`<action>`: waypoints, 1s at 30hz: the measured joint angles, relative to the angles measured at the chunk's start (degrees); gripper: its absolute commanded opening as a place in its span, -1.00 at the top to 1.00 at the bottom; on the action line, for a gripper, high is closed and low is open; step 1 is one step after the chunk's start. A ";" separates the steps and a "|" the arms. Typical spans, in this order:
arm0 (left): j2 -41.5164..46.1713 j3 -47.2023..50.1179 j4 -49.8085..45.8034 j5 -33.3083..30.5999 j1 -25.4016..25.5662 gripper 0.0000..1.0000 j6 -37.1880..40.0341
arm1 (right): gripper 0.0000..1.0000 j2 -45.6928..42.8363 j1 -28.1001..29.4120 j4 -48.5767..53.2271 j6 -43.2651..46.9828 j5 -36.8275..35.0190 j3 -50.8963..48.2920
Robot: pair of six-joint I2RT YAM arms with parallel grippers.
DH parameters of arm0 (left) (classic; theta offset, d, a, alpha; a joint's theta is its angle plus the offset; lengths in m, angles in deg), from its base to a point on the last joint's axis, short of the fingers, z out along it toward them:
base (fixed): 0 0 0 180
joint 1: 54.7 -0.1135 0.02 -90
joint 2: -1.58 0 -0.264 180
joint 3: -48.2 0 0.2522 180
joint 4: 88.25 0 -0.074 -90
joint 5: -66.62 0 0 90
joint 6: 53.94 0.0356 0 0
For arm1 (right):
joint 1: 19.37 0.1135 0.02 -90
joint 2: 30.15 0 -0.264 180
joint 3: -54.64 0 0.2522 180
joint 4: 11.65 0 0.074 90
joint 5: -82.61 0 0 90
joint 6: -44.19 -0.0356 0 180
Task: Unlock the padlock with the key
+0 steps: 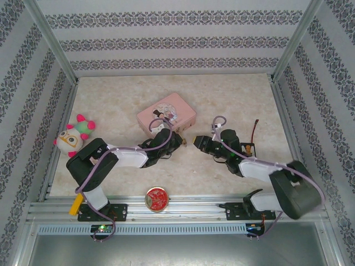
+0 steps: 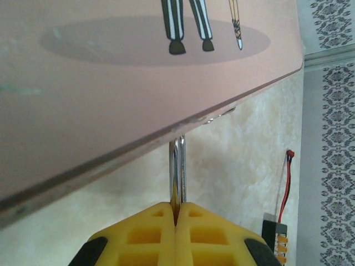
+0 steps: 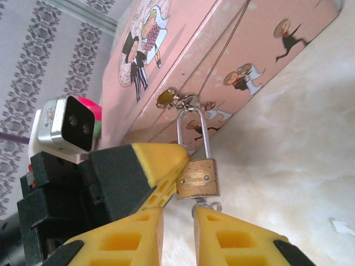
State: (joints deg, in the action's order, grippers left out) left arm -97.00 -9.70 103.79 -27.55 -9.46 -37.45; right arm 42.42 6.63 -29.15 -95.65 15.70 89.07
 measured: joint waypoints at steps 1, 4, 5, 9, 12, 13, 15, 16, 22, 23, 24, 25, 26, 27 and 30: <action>0.37 0.00 -0.70 -0.15 0.22 1.00 0.00 | 0.54 -2.29 0.02 3.61 1.60 -1.05 0.20; 1.70 0.11 -2.99 -0.39 0.72 1.00 -0.02 | 0.53 -8.48 0.57 14.19 6.54 -4.98 1.31; 2.14 0.17 -3.63 -0.44 0.85 1.00 -0.11 | 0.52 -10.21 1.09 17.33 8.07 -6.32 1.75; 3.30 0.74 -5.05 -0.09 1.14 1.00 -0.68 | 0.52 -14.97 3.80 26.16 12.41 -10.40 2.56; 3.85 1.46 -5.22 0.70 1.22 1.00 -1.62 | 0.51 -16.26 5.40 30.82 14.62 -12.41 2.91; 4.04 1.66 -5.31 0.94 1.22 1.00 -1.92 | 0.49 -16.31 5.86 32.17 15.39 -13.03 3.08; 4.52 2.03 -5.44 1.22 1.22 1.00 -2.29 | 0.46 -16.28 6.86 34.38 16.55 -13.94 3.48; 4.76 2.16 -5.64 1.40 1.22 1.00 -2.45 | 0.43 -16.28 7.54 35.60 17.25 -14.43 3.87; 5.99 2.93 -6.23 2.25 1.22 1.00 -3.30 | 0.34 -15.26 10.25 38.36 20.22 -16.39 6.12; 6.12 3.15 -6.23 2.25 1.22 1.00 -3.34 | 0.31 -14.95 10.36 38.58 20.50 -16.50 6.40; 6.29 3.32 -6.23 2.32 1.22 1.00 -3.41 | 0.28 -14.58 10.67 38.82 20.92 -16.72 6.73; 6.38 3.45 -6.21 2.40 1.22 1.00 -3.48 | 0.26 -14.19 10.82 38.88 21.33 -16.74 6.97; 6.45 3.58 -6.16 2.47 1.22 1.00 -3.52 | 0.23 -13.75 11.15 39.19 21.68 -16.87 7.34; 6.47 3.74 -6.14 2.47 1.22 1.00 -3.52 | 0.19 -13.16 11.54 39.43 22.03 -17.05 7.76; 6.49 3.93 -5.92 2.54 1.22 1.00 -3.52 | 0.10 -11.74 12.92 39.87 23.21 -17.59 8.87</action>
State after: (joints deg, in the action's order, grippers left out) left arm -90.51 -5.76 97.87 -25.01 -8.24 -40.97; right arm 30.69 19.55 10.71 -72.44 -1.89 97.94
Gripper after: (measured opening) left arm 0.052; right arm 0.431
